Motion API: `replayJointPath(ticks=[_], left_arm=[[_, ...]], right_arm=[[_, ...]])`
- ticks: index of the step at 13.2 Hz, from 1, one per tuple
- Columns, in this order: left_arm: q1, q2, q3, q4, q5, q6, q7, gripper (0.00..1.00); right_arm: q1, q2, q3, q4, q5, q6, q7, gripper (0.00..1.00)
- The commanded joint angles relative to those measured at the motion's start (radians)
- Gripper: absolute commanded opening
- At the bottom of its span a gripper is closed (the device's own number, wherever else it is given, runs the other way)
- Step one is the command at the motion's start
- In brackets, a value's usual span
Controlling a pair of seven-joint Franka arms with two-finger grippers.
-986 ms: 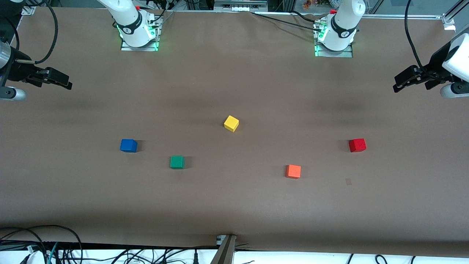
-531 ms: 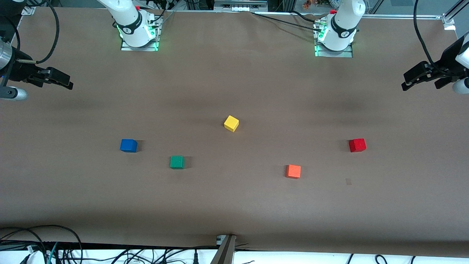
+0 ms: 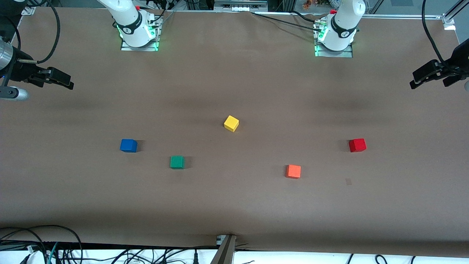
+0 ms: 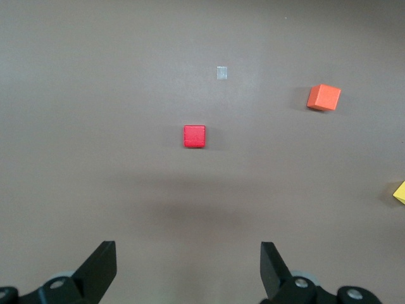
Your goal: Pass red block to right arm, stack on blue
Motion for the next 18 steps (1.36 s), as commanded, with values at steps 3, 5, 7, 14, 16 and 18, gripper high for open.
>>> replayJointPath(ticks=[3,5,7,14,16,18], left_arm=[[0.002,0.014,-0.004,0.022,0.005,-0.033,0.023,1.00],[0.000,0.014,-0.010,0.022,0.005,-0.057,0.023,1.00],[0.000,0.014,-0.013,0.024,0.005,-0.063,0.021,1.00],[-0.001,0.014,-0.015,0.016,0.005,-0.065,0.021,1.00],[-0.001,0.014,-0.015,0.016,0.005,-0.065,0.020,1.00],[-0.001,0.014,-0.015,0.016,0.004,-0.065,0.020,1.00]], right_arm=[[-0.003,0.004,0.003,0.018,0.014,-0.015,-0.004,1.00],[-0.003,0.004,0.004,0.018,0.014,-0.015,-0.004,1.00],[-0.003,0.004,0.004,0.018,0.014,-0.016,-0.004,1.00],[-0.003,0.004,0.004,0.018,0.014,-0.016,-0.004,1.00],[-0.003,0.004,0.004,0.018,0.015,-0.018,-0.004,1.00],[-0.003,0.004,0.003,0.018,0.014,-0.018,-0.004,1.00]])
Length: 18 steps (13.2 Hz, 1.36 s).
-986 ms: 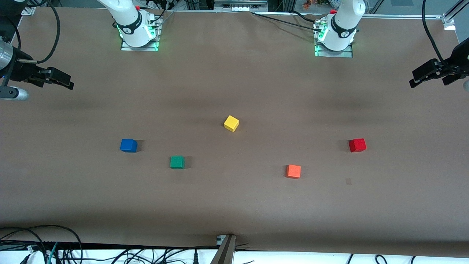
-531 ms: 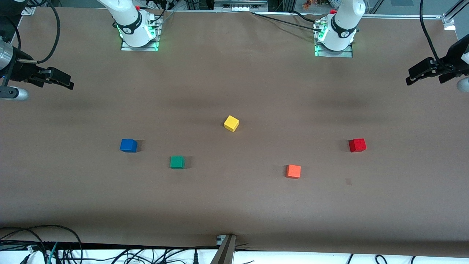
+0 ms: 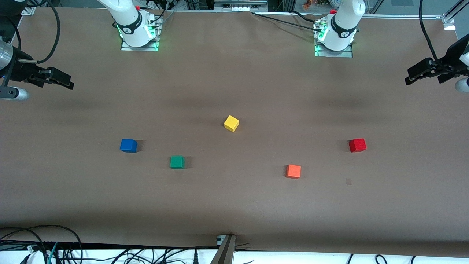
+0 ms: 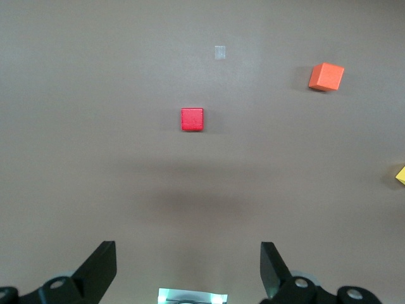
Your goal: Pass red block to right arm, stack on blue
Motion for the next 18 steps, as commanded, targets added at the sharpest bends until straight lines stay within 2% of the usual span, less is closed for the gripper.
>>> replayJointPath(ticks=[1,8,10,15,18], left_arm=[[0.001,0.006,-0.004,0.016,0.004,-0.015,0.019,1.00],[-0.012,0.025,-0.005,-0.057,0.010,-0.018,0.005,1.00],[-0.010,0.026,-0.005,-0.122,0.010,0.055,0.007,1.00],[-0.002,0.022,-0.004,-0.361,0.031,0.311,0.008,1.00],[-0.001,0.048,-0.004,-0.499,0.031,0.492,0.007,1.00]], right_arm=[[-0.004,0.004,0.004,0.018,0.013,-0.018,-0.004,1.00],[-0.004,0.002,0.004,0.018,0.013,-0.021,-0.005,1.00],[-0.004,0.002,0.004,0.018,0.013,-0.021,-0.004,1.00],[0.006,0.001,0.004,0.018,0.013,-0.021,-0.004,1.00],[0.016,-0.006,0.033,0.018,0.012,-0.021,0.012,1.00]])
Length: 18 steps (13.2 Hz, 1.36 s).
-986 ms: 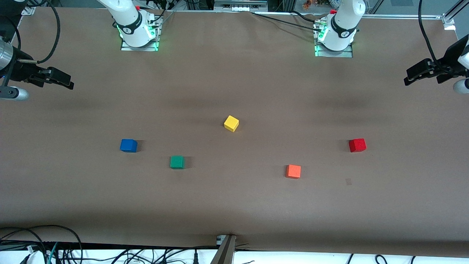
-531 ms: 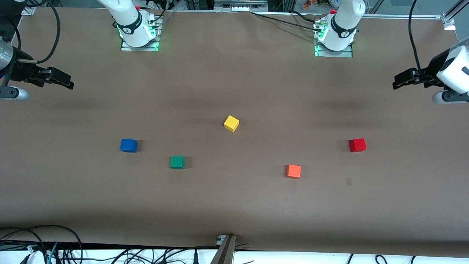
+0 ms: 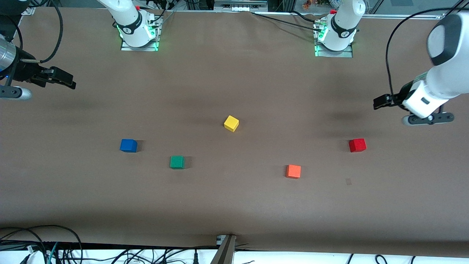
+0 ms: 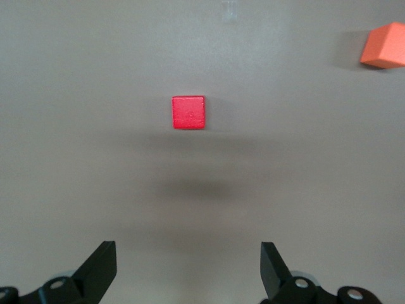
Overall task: Pass red block to right arm, stack on blue
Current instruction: 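Move the left gripper down over the red cube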
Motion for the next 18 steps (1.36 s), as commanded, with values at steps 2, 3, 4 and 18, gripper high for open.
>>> replayJointPath(ticks=[2,3,4,18], left_arm=[[0.007,0.061,-0.001,-0.129,0.020,0.214,0.007,1.00],[0.009,0.098,0.000,-0.132,0.020,0.250,0.007,1.00],[0.009,0.136,0.000,-0.132,0.020,0.277,0.007,1.00],[0.036,0.423,0.007,-0.074,0.084,0.563,0.010,1.00]], right_arm=[[0.009,-0.005,0.015,0.017,0.010,-0.019,0.011,1.00],[0.009,-0.005,0.013,0.017,0.010,-0.019,0.011,1.00],[0.009,-0.005,0.013,0.017,0.010,-0.019,0.011,1.00],[0.009,-0.005,0.013,0.017,0.010,-0.019,0.011,1.00]])
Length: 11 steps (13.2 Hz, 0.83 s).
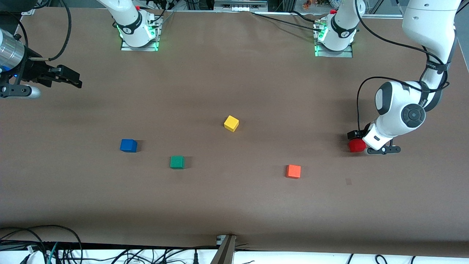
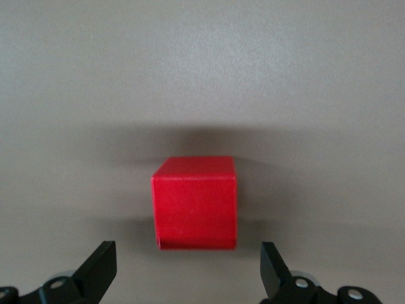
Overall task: Pass red block to right arm, stack on blue
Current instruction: 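Move the left gripper down over the red cube, then close the left gripper on the red cube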
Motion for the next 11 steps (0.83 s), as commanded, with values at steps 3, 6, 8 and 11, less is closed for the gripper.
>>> replayJointPath(ticks=[3,6,8,11], left_arm=[[0.005,0.080,-0.002,0.068,0.018,0.038,0.006,1.00],[0.005,0.082,-0.002,0.068,0.018,0.048,0.001,1.00],[0.005,0.082,-0.002,0.066,0.018,0.046,0.007,0.96],[0.005,0.082,-0.002,0.066,0.019,0.042,0.045,0.32]], right_arm=[[0.000,-0.004,-0.001,0.012,0.010,-0.016,0.009,1.00],[0.000,-0.004,-0.001,0.014,0.008,-0.016,0.009,1.00],[0.000,-0.004,0.000,0.014,0.008,-0.016,0.009,1.00],[0.000,-0.004,0.000,0.015,0.005,-0.016,0.006,1.00]])
